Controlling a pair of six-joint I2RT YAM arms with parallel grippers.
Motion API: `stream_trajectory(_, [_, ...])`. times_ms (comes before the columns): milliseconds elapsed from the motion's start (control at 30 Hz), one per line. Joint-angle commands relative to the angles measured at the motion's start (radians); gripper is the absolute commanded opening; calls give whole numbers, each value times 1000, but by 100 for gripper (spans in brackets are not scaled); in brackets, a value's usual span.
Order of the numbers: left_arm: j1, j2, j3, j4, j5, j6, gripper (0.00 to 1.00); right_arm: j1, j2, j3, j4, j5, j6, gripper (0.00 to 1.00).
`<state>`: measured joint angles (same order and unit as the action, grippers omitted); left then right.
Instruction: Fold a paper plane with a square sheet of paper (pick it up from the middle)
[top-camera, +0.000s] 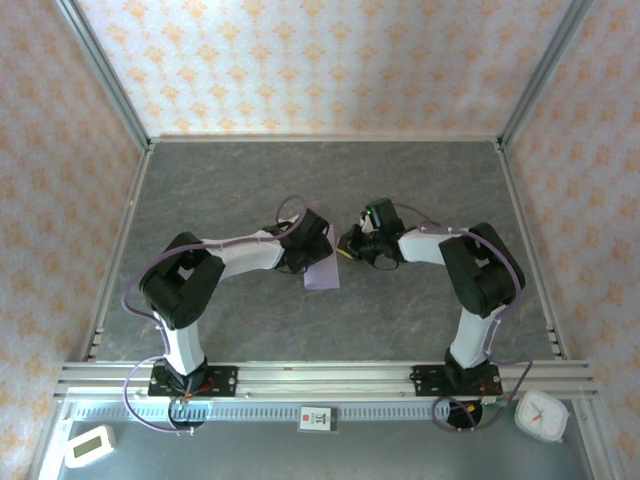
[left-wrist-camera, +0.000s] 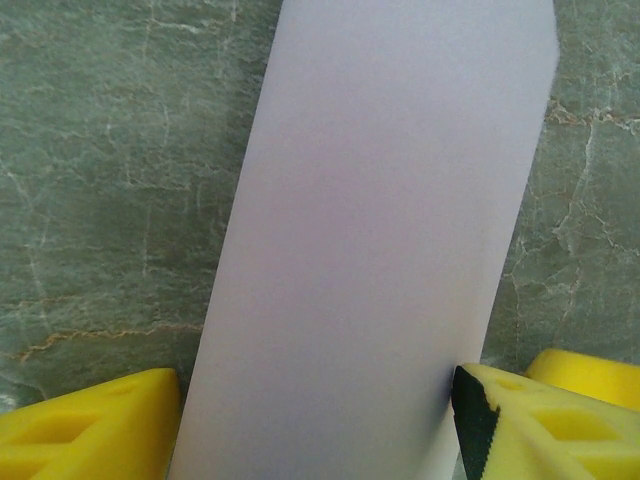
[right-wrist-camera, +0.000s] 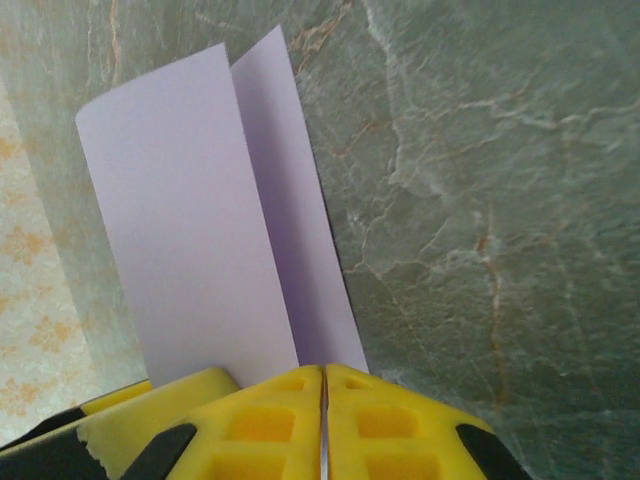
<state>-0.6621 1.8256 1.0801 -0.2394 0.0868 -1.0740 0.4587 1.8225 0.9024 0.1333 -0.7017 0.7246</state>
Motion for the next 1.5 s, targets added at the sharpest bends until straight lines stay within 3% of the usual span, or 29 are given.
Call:
stream_trajectory(0, [-18, 29, 27, -21, -12, -11, 71, -14, -30, -12, -9, 39, 5, 11])
stream_trajectory(1467, [-72, 133, 117, -43, -12, 14, 72, -2, -24, -134, 151, -194, 3, 6])
